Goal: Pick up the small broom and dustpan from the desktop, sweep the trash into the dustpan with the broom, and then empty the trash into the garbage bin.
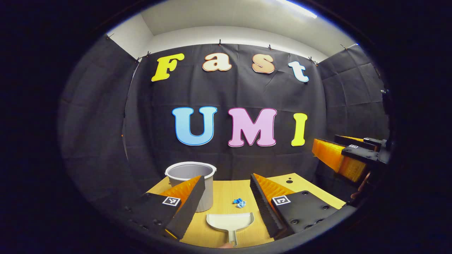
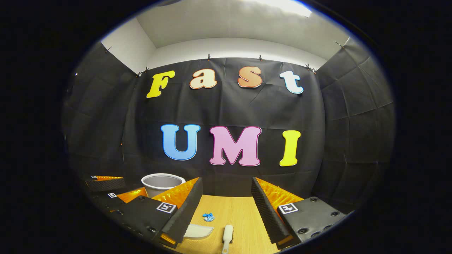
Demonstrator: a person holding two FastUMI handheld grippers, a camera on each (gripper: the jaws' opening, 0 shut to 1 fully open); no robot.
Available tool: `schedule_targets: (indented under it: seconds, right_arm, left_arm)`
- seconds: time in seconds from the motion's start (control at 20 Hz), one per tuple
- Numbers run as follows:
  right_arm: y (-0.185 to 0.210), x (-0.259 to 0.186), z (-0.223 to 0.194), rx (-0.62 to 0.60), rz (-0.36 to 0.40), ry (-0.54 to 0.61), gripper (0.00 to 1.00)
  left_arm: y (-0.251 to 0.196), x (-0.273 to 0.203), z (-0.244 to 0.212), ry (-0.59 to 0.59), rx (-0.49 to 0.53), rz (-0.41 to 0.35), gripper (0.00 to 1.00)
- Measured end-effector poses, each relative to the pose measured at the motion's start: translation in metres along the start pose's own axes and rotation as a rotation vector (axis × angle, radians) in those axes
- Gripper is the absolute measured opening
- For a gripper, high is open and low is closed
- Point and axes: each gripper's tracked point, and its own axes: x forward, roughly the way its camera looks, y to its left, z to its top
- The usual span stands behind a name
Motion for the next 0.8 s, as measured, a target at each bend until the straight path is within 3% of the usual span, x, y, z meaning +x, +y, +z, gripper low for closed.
schedule_targets:
  seconds: [0.4, 0.7, 0.8]
  right_arm:
    - [0.018, -0.011, -0.001, -0.074, -0.044, 0.005, 0.87]
    - [0.031, -0.004, -0.001, -0.05, 0.023, -0.011, 0.89]
    - [0.018, 0.0, -0.001, -0.039, 0.011, -0.004, 0.88]
  left_arm:
    - [0.012, -0.008, 0.008, -0.029, 0.011, -0.068, 0.77]
    - [0.006, -0.002, -0.002, 0.013, -0.05, -0.074, 0.77]
    - [0.004, 0.001, -0.002, 0.015, -0.046, -0.067, 0.77]
